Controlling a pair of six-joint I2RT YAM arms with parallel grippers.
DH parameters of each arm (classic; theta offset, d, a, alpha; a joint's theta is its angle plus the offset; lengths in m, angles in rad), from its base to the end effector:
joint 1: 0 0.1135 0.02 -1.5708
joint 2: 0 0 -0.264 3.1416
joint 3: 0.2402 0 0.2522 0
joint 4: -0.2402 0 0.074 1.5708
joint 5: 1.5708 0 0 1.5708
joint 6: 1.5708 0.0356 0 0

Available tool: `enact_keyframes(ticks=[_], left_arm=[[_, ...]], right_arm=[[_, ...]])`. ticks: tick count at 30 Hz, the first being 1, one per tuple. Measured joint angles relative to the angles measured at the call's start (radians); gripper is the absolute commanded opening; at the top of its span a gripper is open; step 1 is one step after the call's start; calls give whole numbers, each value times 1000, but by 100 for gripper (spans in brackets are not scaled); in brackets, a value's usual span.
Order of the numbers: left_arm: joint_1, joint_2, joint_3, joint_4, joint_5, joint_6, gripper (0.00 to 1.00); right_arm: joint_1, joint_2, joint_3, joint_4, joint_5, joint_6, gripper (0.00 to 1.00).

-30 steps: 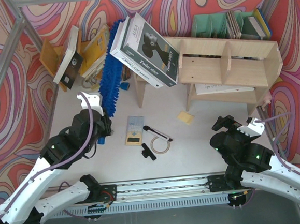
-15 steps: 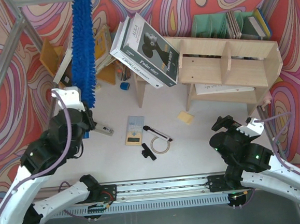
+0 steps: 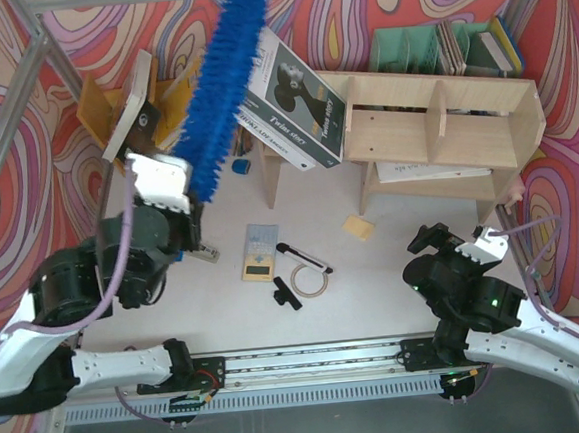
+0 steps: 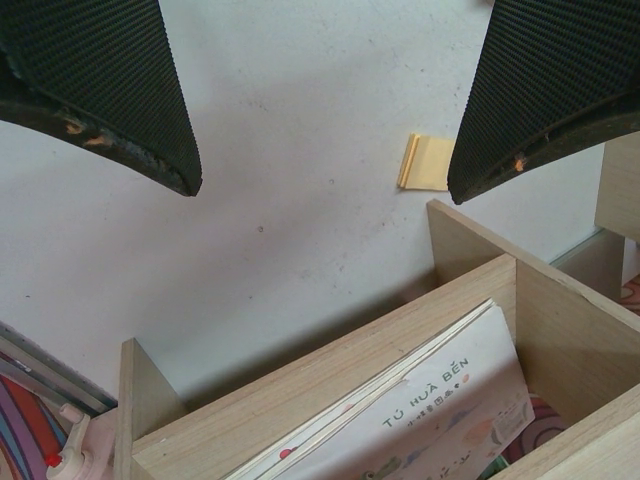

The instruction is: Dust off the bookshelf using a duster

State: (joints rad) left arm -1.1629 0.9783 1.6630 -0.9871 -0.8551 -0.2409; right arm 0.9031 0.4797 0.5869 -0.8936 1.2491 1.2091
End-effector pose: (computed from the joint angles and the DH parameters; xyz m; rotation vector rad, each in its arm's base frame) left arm 0.0712 -0.0970 0.5049 0.2431 1.7556 -0.2134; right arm 0.0780 0.0444 0.2609 0.7697 1.6233 0.0090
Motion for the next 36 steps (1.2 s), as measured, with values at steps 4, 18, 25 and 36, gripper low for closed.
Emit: enact_keyframes(ticks=[4, 18, 25, 36], left_arm=[[-241, 65, 10, 42, -127, 108, 0], [-298, 227, 12, 190, -290, 268, 0], [-202, 363, 87, -36, -244, 67, 0], [-189, 461, 98, -179, -124, -68, 0]], right_arm=[[0, 2, 0, 3, 0, -1, 99], [0, 13, 0, 6, 0, 0, 99], [0, 8, 0, 6, 0, 0, 99], [0, 2, 0, 6, 0, 0, 99]])
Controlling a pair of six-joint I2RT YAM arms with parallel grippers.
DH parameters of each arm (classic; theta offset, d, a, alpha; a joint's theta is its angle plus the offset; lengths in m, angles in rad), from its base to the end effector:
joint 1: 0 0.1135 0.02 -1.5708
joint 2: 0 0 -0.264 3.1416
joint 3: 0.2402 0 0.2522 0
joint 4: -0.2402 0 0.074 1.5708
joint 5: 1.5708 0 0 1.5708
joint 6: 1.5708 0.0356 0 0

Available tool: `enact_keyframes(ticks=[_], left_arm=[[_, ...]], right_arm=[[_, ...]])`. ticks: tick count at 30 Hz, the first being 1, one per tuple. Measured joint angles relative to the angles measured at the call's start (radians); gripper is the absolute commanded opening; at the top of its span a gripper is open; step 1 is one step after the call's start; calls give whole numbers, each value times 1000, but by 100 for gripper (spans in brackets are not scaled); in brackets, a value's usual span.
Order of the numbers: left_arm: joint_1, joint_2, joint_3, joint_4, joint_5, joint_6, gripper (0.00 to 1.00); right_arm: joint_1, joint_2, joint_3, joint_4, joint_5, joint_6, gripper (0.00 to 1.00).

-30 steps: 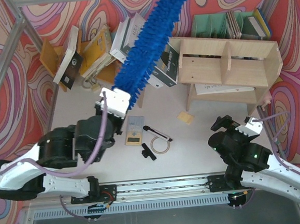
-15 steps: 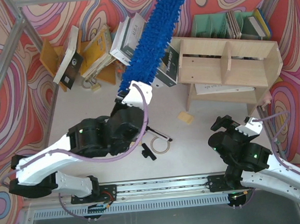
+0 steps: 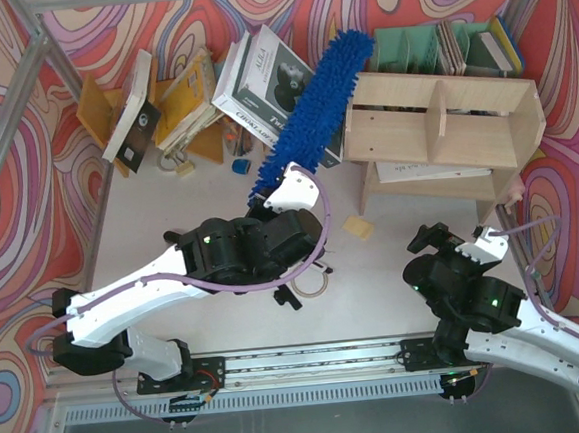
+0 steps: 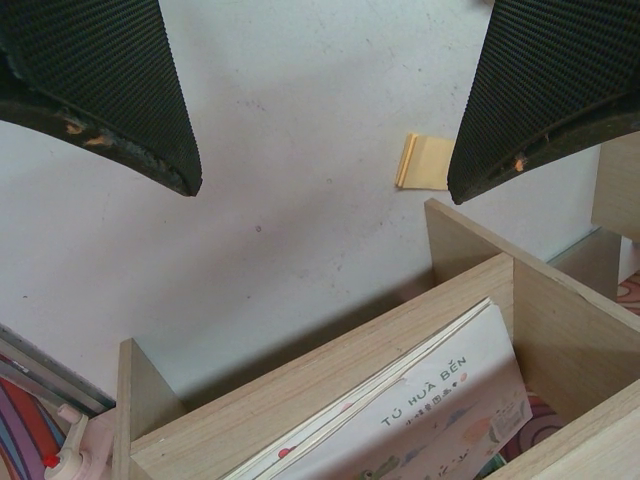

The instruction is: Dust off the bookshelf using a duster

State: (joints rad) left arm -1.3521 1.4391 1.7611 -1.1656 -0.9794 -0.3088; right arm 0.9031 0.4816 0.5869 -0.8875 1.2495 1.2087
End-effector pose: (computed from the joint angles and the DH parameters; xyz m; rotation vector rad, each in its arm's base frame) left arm 0.0855 -0.2485 0.4395 0.6333 1.9010 0.1544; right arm 0.0784 0.0449 0.2611 0.7717 1.6210 0.0121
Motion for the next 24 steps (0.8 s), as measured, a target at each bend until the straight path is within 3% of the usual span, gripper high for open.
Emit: enact_keyframes(ticks=[15, 20, 24], left_arm=[[-5, -16, -61, 114, 153, -11, 0], [-84, -55, -32, 88, -47, -61, 0], [-112, -26, 107, -51, -193, -228, 0]], right_arm=[[0, -4, 0, 0, 0, 0, 99], [0, -4, 0, 0, 0, 0, 99], [0, -3, 0, 0, 0, 0, 99]])
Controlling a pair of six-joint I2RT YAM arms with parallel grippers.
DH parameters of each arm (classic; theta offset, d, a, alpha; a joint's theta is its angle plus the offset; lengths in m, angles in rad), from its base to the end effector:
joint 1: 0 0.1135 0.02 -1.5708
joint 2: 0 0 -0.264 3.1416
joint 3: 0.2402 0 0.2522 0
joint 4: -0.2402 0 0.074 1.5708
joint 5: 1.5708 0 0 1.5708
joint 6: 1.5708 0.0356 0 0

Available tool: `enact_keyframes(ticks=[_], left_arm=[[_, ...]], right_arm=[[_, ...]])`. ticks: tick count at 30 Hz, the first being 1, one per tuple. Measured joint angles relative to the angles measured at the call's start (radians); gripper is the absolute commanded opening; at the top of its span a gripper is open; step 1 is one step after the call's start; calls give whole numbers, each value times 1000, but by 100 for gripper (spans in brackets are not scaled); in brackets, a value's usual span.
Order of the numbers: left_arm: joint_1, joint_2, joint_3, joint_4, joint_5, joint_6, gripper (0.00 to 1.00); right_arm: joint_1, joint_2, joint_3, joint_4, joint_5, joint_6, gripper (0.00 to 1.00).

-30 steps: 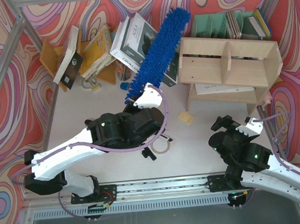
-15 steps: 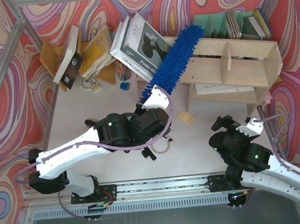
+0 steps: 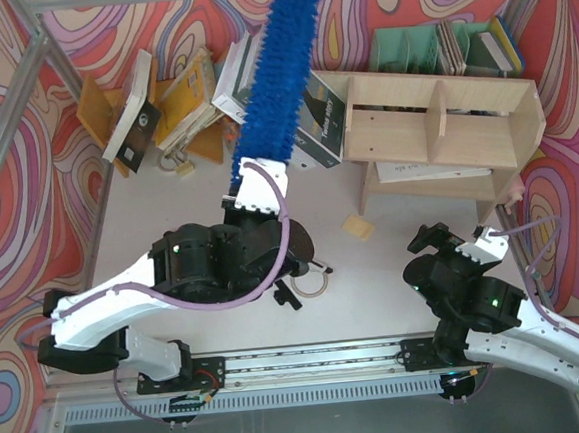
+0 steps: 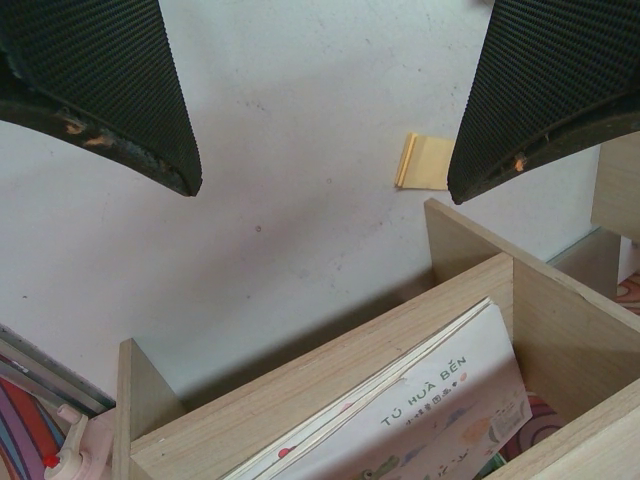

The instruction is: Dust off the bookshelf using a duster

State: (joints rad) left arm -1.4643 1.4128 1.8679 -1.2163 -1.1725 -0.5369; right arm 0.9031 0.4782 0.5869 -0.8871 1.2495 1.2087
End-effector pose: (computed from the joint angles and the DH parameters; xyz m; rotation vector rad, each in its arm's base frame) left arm 0.0577 -0.2309 0.4752 0.3414 1.8097 -0.0039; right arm 0.0781 0.0445 0.2614 0.7737 1.6191 0.0154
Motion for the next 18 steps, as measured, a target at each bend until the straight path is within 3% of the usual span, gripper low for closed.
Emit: enact_keyframes(ticks=[7, 18], left_arm=[[2, 142, 164, -295, -76, -277, 0], [16, 190, 122, -335, 10, -309, 0]], right_arm=[[0, 0, 0, 0, 0, 0, 99], [0, 2, 0, 0, 0, 0, 99]])
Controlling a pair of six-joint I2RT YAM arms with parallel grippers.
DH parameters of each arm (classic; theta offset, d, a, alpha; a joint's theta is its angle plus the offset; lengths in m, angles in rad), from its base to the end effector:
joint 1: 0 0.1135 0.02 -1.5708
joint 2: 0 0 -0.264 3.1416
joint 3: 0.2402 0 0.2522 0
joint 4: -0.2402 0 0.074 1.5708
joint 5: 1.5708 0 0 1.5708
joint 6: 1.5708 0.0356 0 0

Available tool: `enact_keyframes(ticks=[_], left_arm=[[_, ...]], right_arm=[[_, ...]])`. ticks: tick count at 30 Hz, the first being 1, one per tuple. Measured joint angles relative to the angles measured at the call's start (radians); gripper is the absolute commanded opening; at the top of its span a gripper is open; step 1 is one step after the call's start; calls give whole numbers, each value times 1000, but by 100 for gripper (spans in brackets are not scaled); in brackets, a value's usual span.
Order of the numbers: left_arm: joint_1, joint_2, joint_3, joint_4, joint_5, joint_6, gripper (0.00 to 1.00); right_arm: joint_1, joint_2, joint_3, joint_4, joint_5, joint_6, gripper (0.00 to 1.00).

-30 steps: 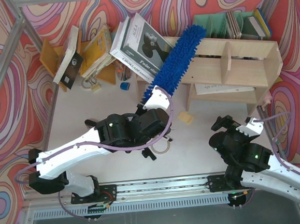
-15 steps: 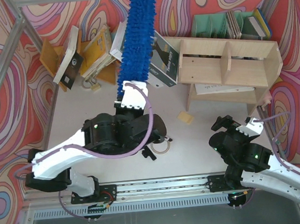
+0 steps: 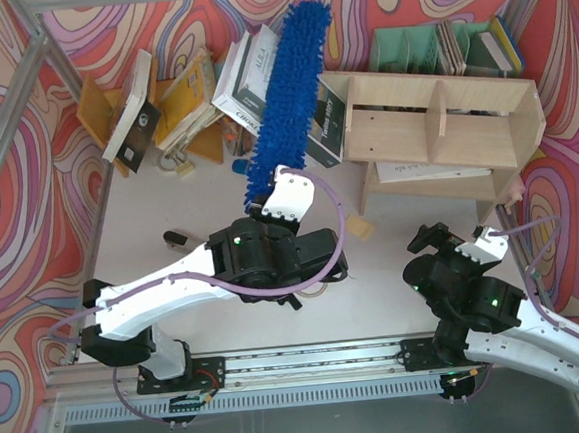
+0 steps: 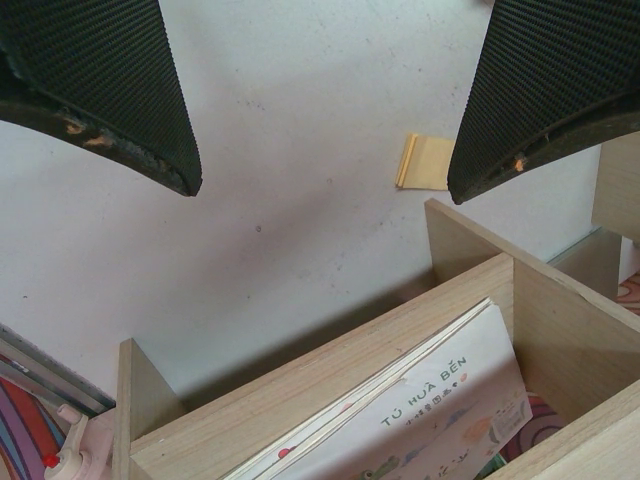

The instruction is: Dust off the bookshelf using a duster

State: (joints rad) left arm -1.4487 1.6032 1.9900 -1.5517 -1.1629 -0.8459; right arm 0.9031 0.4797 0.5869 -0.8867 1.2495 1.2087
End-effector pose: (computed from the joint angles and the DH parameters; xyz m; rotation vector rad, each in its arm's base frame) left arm 0.0650 -0.2616 0.4444 0.3236 1.9201 0.1592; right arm 0.0783 0.0447 0.2613 0.7731 1.6196 0.0145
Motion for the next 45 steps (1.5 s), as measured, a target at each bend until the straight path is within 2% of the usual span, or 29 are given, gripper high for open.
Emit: enact_keyframes(ticks=[9, 19, 24, 28, 32, 37, 45], left_arm=[[13, 0, -114, 114, 89, 49, 0], [11, -9, -158, 290, 203, 171, 0], [-33, -98, -236, 425, 181, 277, 0], [-108, -213, -349, 609, 133, 393, 0], [-137, -277, -427, 738, 112, 459, 0], [-141, -274, -468, 769, 112, 448, 0], [-148, -255, -546, 745, 186, 346, 0]], right_arm=[[0, -2, 0, 0, 0, 0, 99], [0, -9, 0, 0, 0, 0, 99], [0, -13, -1, 0, 0, 0, 99], [0, -14, -3, 0, 0, 0, 99], [0, -14, -5, 0, 0, 0, 99], [0, -14, -5, 0, 0, 0, 99], [0, -12, -5, 0, 0, 0, 99]])
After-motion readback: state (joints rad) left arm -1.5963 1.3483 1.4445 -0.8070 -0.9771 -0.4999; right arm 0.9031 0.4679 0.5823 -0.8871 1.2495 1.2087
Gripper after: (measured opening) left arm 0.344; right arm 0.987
